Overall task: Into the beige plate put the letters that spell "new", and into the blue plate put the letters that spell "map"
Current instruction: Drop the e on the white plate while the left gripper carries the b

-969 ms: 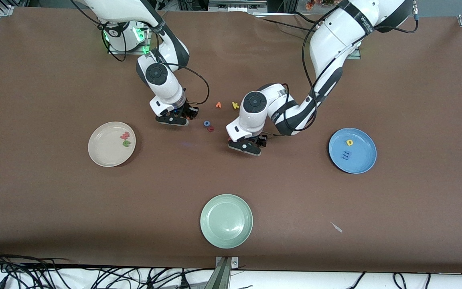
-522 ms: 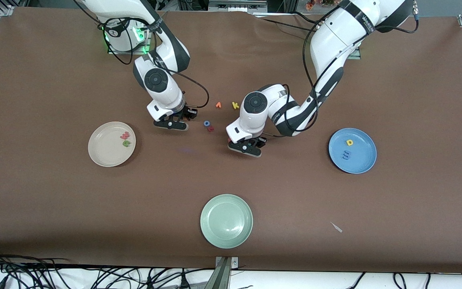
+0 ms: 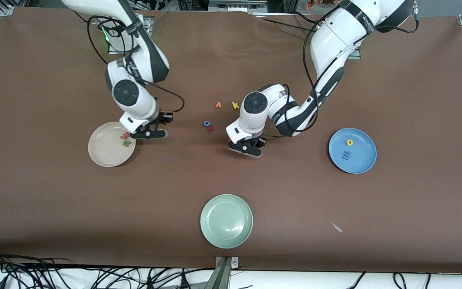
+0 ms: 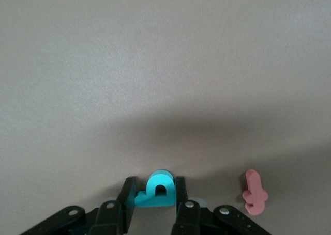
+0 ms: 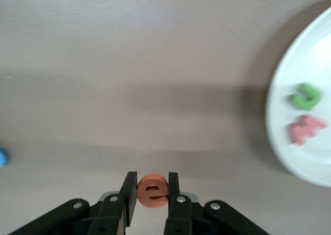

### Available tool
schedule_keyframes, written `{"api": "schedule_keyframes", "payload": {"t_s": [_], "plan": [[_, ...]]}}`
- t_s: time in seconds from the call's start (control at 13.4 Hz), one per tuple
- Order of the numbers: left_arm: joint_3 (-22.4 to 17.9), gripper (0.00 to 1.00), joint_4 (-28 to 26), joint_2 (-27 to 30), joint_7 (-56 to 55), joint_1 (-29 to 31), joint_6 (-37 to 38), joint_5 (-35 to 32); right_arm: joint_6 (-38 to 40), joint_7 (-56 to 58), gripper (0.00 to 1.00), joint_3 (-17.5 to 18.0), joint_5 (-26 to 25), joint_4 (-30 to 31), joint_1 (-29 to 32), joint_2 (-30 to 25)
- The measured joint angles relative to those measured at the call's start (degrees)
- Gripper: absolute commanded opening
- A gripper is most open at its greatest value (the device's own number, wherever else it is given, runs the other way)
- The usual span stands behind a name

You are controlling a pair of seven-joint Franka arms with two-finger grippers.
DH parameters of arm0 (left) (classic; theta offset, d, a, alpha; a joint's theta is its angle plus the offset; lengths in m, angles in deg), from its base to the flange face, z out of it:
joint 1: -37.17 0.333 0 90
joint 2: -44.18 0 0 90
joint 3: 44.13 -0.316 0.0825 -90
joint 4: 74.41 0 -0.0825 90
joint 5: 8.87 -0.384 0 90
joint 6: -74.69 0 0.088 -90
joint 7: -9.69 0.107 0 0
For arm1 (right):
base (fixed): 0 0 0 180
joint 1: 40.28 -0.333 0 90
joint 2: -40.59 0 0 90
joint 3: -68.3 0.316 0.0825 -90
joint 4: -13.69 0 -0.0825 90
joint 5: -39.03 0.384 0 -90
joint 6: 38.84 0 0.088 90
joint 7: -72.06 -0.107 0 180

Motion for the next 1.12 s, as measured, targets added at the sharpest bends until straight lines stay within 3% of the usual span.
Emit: {"api": "schedule_keyframes", "payload": {"t_s": [0.52, 0.75, 0.82, 0.89, 1.12], "plan": [[-0.14, 0.06, 0.88, 2.32, 0.77, 6.79, 1.88, 0.00, 0.95, 22.23, 0.18, -10.31, -0.01, 0.02, 0.44, 0.07], [0.02, 0.05, 1.29, 5.31, 1.70, 9.24, 10.74, 0.00, 0.87, 27.06, 0.21, -11.13, -0.01, -0.08, 2.43, 0.55], [0.03, 0.05, 1.31, 6.66, 2.10, 9.79, 13.83, 0.00, 0.85, 28.52, 0.45, -11.19, -0.01, -0.28, 3.27, 0.83], [0.02, 0.05, 1.31, 7.94, 3.26, 10.33, 16.48, 0.00, 0.84, 30.07, 0.99, -11.21, -0.01, -0.64, 4.22, 1.18], [-0.05, 0.05, 1.26, 10.64, 9.46, 12.98, 25.19, 0.00, 0.88, 31.62, 1.00, -11.20, 0.04, -2.09, 5.72, 2.20]]}}
